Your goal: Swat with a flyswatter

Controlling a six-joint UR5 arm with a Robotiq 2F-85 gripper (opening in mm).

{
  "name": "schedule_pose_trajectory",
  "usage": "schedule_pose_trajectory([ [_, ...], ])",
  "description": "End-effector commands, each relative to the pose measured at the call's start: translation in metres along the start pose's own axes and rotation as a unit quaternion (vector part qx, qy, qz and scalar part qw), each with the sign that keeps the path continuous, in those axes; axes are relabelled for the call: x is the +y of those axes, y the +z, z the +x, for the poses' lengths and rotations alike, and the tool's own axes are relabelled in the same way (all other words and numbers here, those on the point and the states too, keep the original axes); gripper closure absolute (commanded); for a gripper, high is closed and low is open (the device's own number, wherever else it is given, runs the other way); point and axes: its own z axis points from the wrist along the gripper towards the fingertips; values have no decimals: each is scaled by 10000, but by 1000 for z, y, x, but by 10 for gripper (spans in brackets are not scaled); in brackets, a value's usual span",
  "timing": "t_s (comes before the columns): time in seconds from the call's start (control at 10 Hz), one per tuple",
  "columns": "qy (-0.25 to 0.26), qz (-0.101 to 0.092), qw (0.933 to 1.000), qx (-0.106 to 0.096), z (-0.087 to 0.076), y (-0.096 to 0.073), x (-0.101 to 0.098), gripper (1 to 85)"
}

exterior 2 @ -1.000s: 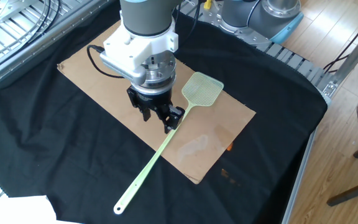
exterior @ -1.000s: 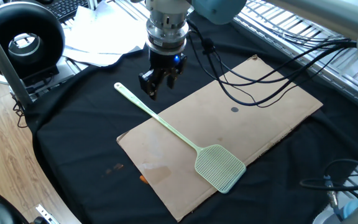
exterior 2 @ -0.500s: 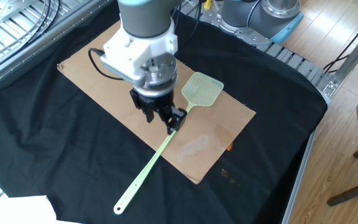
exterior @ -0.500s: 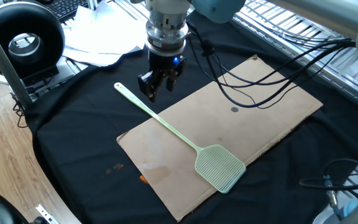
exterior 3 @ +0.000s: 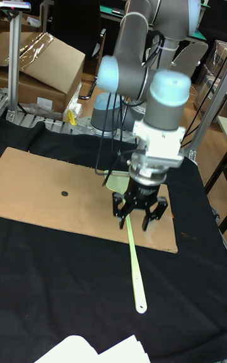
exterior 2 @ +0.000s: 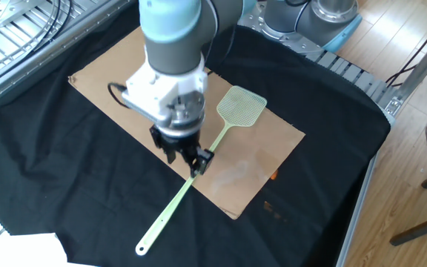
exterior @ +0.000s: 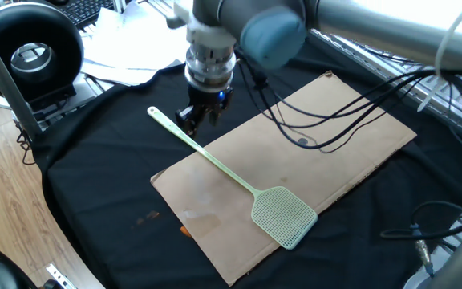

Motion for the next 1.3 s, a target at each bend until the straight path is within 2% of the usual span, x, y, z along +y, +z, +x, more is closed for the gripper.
schedule_pose_trajectory([
  [0.0,49,6,9998,-170,-8,22,-1,283],
  [0.2,115,27,9998,-146,-8,22,-1,310],
  [0.3,108,23,9999,-47,-2,22,0,310],
  [0.4,100,37,9998,176,9,22,-1,310],
  [0.5,124,-39,9992,365,19,21,3,310],
  [0.6,156,-141,9988,445,23,21,8,310],
  [0.7,185,-216,9986,435,22,21,12,303],
  [0.9,239,-184,9993,229,12,22,11,303],
  [1.0,247,-173,9995,107,5,31,14,303],
  [1.1,264,-119,9995,93,4,37,16,307],
  [1.2,298,-89,9994,133,4,35,17,320],
])
